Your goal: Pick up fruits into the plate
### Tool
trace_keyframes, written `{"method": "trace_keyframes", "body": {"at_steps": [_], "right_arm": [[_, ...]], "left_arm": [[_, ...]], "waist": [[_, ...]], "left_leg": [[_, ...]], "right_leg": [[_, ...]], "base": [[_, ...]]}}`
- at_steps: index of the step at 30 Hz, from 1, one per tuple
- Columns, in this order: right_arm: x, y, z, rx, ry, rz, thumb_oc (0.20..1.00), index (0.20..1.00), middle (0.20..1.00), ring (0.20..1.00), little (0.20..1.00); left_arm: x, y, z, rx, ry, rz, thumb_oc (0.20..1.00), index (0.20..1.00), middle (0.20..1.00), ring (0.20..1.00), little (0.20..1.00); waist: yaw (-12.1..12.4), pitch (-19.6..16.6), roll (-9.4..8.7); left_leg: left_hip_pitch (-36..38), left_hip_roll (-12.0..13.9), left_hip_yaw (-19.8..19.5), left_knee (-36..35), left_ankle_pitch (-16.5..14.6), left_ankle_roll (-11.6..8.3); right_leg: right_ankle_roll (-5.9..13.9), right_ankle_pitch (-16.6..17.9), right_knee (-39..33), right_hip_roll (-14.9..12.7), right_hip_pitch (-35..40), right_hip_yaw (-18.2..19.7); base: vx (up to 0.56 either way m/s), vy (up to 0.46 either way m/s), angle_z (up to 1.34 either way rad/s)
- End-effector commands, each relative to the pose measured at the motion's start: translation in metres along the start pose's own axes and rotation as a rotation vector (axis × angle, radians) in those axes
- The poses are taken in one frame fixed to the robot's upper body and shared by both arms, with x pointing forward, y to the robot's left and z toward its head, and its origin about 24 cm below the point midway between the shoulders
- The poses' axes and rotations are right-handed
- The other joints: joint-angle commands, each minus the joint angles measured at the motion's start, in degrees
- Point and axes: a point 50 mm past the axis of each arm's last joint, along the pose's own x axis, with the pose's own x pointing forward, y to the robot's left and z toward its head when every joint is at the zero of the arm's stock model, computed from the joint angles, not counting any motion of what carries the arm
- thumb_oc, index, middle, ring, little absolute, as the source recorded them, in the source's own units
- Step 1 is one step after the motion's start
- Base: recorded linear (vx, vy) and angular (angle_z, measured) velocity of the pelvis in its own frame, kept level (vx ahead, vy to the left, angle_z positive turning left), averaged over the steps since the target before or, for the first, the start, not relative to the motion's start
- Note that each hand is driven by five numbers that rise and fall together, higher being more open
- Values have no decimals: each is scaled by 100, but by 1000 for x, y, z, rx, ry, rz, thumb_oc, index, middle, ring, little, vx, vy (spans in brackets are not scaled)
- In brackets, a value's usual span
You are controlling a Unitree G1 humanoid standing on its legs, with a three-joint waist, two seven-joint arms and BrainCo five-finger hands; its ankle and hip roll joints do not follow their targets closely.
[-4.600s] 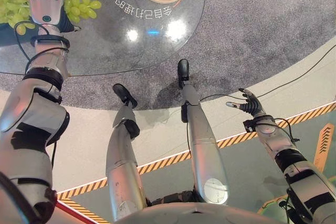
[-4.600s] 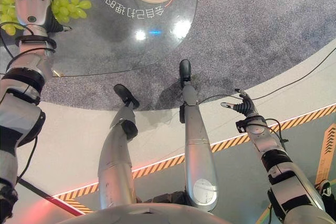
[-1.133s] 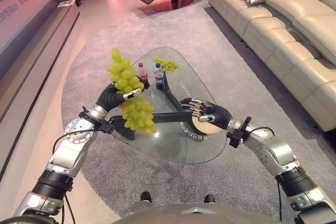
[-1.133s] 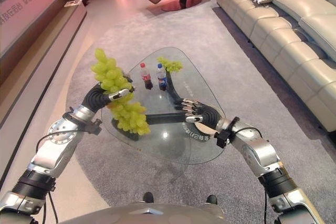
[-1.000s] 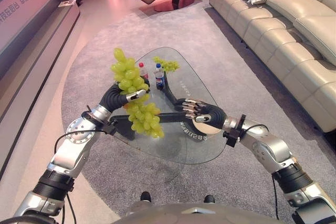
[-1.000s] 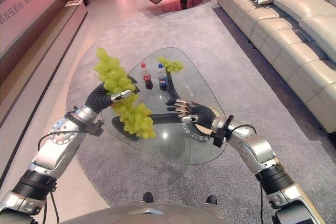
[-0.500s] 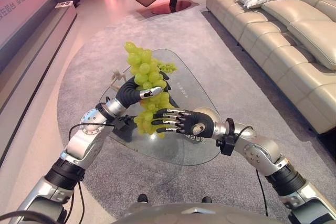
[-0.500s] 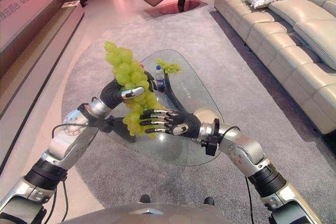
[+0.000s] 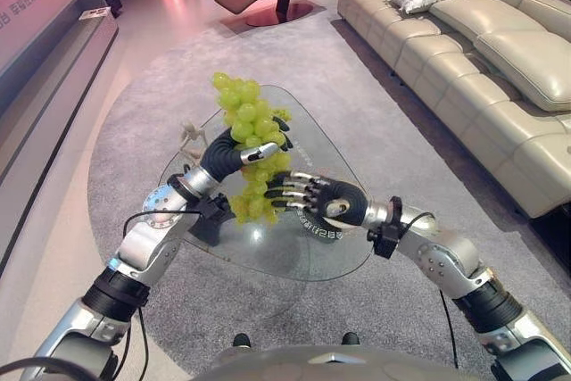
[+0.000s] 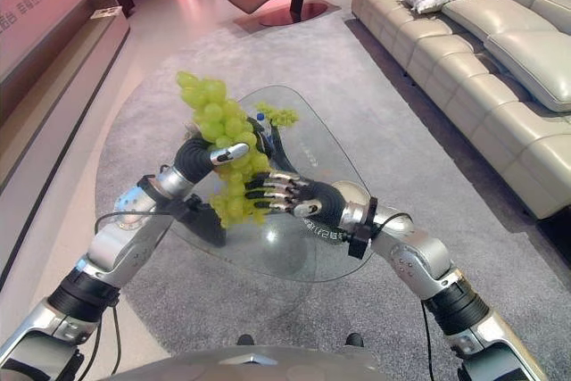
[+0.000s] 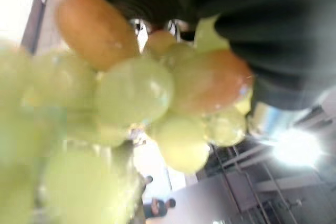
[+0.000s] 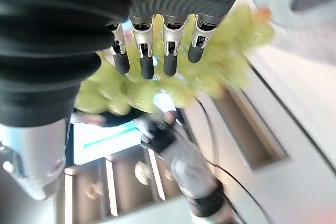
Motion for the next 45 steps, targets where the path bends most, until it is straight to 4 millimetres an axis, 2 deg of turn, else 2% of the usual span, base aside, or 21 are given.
{"method": "trace_keyframes", "body": {"at_steps": [1,4,8,15,23,29,36,41,45], "right_arm": [[-5,-2,51,-76,-310,33,1000,1000,1000,1000,1000],[-16,-9,58,-11,-453,7,1000,1000,1000,1000,1000],[-14,-14,58,92,-594,-22,1000,1000,1000,1000,1000],[-4,-21,47,135,-624,-150,1000,1000,1000,1000,1000],[15,-32,25,190,-456,-288,1000,1000,1000,1000,1000],[28,-40,-5,238,-287,-351,1000,1000,1000,1000,1000],[33,-38,-38,255,-81,-340,1000,1000,1000,1000,1000],[36,-31,-47,241,-5,-279,1000,1000,1000,1000,1000],[39,-28,-39,189,-42,-257,1000,1000,1000,1000,1000]], "left_arm": [[1,24,22,122,-88,72,200,200,200,200,200],[-6,32,21,137,-93,98,200,200,200,200,200],[-2,30,23,139,-116,90,200,200,200,200,200],[14,14,28,115,-163,13,200,200,200,200,200],[35,-6,36,130,-198,-83,200,200,200,200,200],[47,-16,46,120,-245,-118,200,200,200,200,200],[51,-21,52,136,-269,-133,200,200,200,200,200],[52,-20,50,129,-247,-129,200,200,200,200,200],[52,-18,43,102,-216,-96,200,200,200,200,200]], "waist": [[28,-122,-140],[37,-125,-137],[46,-125,-103],[23,-116,-51],[-15,-99,-26],[6,-114,-32],[46,-119,-61],[56,-119,-84],[47,-108,-88]], "left_leg": [[133,3,-168,162,-888,-54],[128,7,-182,163,-900,-49],[125,5,-204,170,-920,-37],[113,-6,-217,193,-928,-25],[116,-27,-223,187,-919,-12],[139,-35,-236,175,-912,-7],[147,-46,-264,165,-910,-10],[150,-47,-269,158,-903,-13],[177,-51,-248,158,-904,-4]], "right_leg": [[111,-688,197,-134,336,-82],[107,-698,184,-130,347,-94],[98,-720,190,-124,358,-117],[93,-723,188,-127,354,-101],[84,-704,171,-115,335,-46],[65,-712,172,-107,351,-24],[50,-729,189,-103,364,-37],[48,-726,187,-101,370,-39],[49,-720,189,-99,382,-40]], "base": [[-15,-4,-5],[-7,-5,-3],[0,0,0],[0,0,0],[0,0,0],[0,0,0],[0,0,0],[0,0,0],[0,0,0]]}}
